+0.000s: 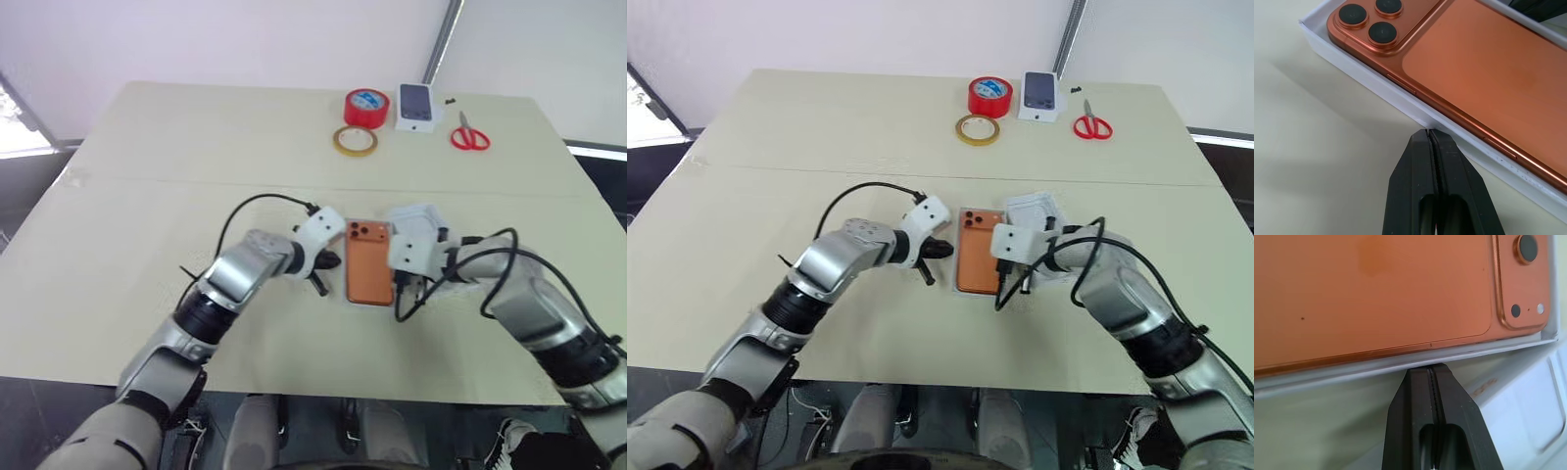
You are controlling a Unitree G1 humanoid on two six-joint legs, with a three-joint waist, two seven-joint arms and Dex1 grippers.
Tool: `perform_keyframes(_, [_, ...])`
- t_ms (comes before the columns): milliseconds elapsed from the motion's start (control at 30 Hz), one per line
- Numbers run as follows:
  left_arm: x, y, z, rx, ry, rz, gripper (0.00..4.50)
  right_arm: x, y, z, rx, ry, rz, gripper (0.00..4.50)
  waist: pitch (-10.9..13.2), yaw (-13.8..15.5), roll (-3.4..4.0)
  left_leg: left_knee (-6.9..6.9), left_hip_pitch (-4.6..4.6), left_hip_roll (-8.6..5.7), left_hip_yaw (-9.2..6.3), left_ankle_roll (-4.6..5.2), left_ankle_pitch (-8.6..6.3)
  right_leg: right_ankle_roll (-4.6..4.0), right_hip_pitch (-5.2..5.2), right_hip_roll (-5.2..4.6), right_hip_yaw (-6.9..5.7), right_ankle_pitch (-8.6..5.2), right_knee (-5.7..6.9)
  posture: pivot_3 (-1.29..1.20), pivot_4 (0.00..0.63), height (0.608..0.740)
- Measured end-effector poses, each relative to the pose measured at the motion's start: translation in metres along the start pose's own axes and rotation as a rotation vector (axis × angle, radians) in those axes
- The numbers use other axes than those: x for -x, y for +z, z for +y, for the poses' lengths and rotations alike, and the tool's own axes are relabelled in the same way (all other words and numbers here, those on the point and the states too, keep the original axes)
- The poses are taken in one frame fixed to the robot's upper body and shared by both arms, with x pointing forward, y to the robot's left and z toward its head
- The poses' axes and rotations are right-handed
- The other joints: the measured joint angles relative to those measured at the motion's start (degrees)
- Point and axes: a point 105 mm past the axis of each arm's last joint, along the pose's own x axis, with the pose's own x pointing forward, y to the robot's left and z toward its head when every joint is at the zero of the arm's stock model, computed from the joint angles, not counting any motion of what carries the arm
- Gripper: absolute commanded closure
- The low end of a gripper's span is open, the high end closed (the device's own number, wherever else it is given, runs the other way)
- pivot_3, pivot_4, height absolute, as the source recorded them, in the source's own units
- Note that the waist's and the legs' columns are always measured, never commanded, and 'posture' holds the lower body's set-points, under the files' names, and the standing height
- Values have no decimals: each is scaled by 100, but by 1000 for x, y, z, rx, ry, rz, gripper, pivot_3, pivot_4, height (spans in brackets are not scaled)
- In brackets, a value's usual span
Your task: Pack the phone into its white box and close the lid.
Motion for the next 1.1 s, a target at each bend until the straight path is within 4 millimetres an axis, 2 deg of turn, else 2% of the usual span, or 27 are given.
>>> perform_keyframes(233, [-10, 4, -20, -2, -76, 14, 4438, 13, -19, 7, -57, -2, 41, 4500, 0, -12, 1, 2, 15, 1, -1, 9, -7, 0, 16, -2, -1, -1, -9, 0, 150, 740])
perform_keyframes(600, [-10, 4, -21, -1, -86, 12, 4438, 14, -21, 8, -61, -2, 43, 4500, 0, -12, 1, 2, 16, 2, -2, 9, -7, 0, 18, -2, -1, -1, -9, 0, 150, 740])
perform_keyframes(733, [-8, 4, -21, 3, -97, 7, 4438, 21, -23, 10, -59, 27, 42, 4500, 0, -15, 1, 2, 14, 1, -1, 10, -7, 0, 16, -2, 0, -1, -9, 0, 150, 740])
perform_keyframes(900, [17, 9, -10, 25, -97, -72, 4438, 48, -21, -1, -74, 39, 22, 4500, 3, -41, 6, 1, 19, 6, -1, 10, -7, -1, 14, 3, 0, 0, -4, 0, 150, 740])
perform_keyframes(1000, [44, 6, 5, 5, -49, -133, 4438, 59, -14, -13, -151, 17, -22, 4500, 2, -119, 9, -5, 26, 9, -1, 9, -7, -2, 15, 4, 0, 0, 0, 0, 150, 740])
perform_keyframes(1100, [70, -7, 15, -9, -22, -175, 4500, 62, -9, -23, -293, 1, -57, 3264, 2, -189, 9, -9, 28, 14, -2, 8, -7, -3, 13, 4, 0, 0, 3, 0, 150, 740])
